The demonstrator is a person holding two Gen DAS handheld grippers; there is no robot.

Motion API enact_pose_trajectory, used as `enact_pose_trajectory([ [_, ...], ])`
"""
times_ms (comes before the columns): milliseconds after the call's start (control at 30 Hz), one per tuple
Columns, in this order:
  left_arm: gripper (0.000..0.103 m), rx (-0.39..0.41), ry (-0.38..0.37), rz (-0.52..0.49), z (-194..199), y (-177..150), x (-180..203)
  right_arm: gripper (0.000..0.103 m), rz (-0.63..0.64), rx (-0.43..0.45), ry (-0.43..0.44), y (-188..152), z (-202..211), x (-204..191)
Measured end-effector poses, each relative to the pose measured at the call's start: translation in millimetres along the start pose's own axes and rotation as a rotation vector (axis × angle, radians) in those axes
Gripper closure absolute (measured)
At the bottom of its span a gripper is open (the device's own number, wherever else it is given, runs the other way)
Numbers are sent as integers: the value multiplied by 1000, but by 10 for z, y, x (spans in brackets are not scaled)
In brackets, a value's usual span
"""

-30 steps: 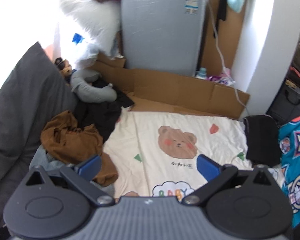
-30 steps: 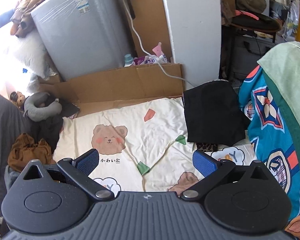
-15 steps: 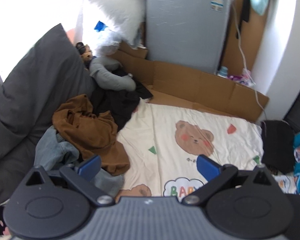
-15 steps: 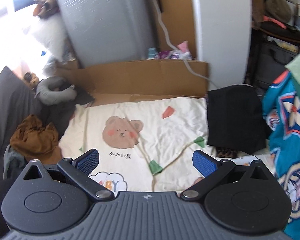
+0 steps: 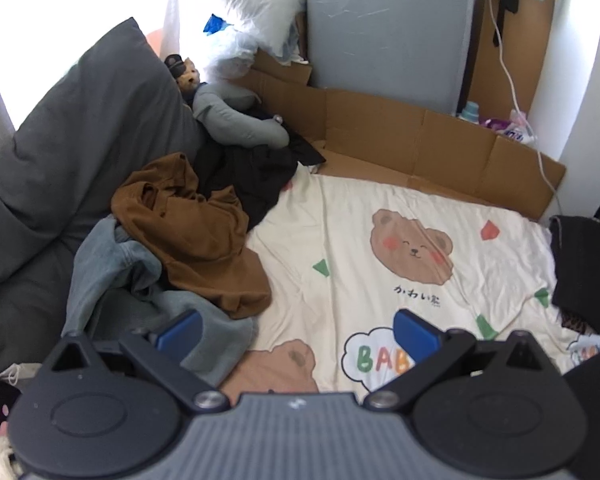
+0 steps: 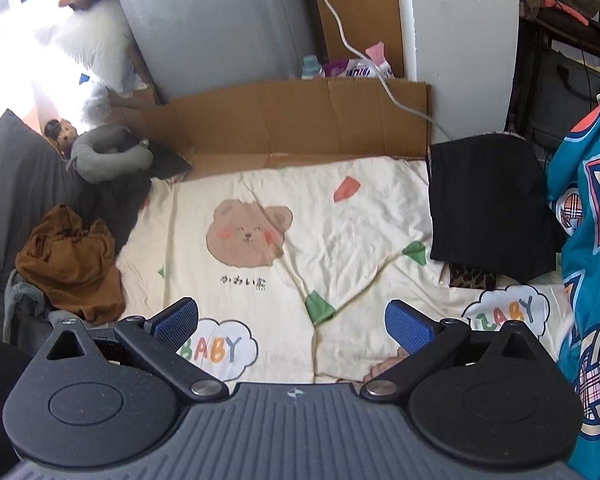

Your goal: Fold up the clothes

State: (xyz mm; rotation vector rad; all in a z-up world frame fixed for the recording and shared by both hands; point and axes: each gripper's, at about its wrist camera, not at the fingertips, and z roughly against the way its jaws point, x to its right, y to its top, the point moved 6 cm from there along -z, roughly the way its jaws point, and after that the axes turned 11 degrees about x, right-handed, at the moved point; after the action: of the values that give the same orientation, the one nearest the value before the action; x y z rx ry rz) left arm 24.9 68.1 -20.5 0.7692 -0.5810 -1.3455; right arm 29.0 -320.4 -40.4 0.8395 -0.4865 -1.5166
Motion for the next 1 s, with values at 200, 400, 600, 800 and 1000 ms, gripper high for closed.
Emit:
enact_pose_trajectory([
  [200, 0, 6, -10, -6, -66, 30, 164, 0, 15, -17, -20, -47, -54, -21],
  [400, 0, -1, -17, 4, -151, 41, 277, 0, 50, -43, -32, -125, -107, -70],
  [600, 1, -8, -49, 12, -198, -8, 380, 0, 62, -51, -43, -148, -127, -99],
  [800, 6, 0, -70, 11, -191, -36, 427, 0, 59, -63, -38, -180, -150, -123],
  [1000, 8, 3, -80, -28, -196, -54, 536, 0, 91, -51, -47, -172, -150, -171],
])
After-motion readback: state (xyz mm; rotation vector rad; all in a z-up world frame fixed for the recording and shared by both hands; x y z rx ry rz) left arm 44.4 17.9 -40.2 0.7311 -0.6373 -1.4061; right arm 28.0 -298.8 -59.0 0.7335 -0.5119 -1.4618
